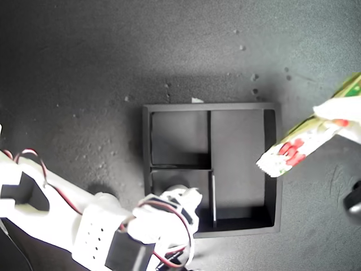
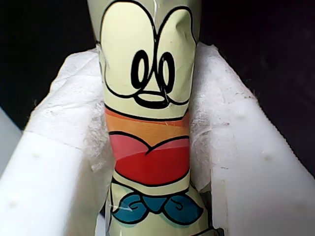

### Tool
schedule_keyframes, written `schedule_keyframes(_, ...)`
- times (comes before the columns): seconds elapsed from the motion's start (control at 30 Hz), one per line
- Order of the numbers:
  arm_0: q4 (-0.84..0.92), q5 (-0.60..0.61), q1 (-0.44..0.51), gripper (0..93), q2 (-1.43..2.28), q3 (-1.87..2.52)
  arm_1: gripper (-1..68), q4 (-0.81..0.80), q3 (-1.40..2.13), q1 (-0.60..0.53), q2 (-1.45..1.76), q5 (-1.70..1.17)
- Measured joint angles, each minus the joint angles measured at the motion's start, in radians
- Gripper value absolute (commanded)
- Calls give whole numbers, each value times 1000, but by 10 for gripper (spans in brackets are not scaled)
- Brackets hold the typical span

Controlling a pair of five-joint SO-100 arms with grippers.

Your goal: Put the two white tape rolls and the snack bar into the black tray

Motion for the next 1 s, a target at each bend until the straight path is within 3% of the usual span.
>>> schedule_keyframes(0.2,0,8,-89,147,359,371,-8,87,-324,-66,-265,-120)
schedule_keyframes(0.4,0,-140,-89,160,726,831,-8,86,-394,-120,-383,-172)
schedule_keyframes(0.77,-32,-408,167,163,733,1000,-8,86,-486,-173,-618,-189)
schedule_keyframes(1.0,-155,-571,327,157,652,1045,-8,64,-489,-175,-620,-189)
